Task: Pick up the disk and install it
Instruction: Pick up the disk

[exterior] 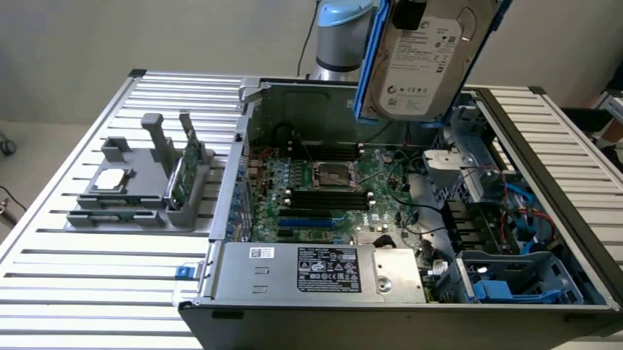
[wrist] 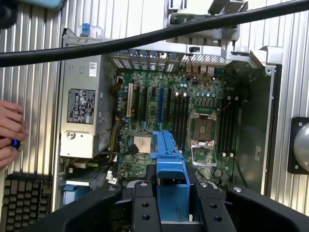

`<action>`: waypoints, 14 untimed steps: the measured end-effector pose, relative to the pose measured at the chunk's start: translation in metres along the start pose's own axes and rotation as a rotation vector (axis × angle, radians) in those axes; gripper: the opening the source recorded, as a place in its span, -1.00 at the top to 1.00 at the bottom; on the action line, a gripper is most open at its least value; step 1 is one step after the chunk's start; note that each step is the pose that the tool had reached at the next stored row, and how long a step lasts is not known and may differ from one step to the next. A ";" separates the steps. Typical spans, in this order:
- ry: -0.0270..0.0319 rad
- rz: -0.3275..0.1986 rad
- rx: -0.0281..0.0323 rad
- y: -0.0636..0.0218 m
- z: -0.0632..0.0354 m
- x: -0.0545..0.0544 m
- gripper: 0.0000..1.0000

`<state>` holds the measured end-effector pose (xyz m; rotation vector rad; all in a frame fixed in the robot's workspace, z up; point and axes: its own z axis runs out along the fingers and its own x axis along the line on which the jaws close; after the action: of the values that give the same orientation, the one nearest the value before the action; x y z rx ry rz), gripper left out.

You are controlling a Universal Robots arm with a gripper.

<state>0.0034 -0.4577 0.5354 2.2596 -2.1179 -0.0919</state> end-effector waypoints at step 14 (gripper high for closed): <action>0.0000 0.000 -0.0027 -0.0528 -0.0043 0.029 0.35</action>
<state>0.0582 -0.4836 0.5355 2.2582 -2.1164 -0.0947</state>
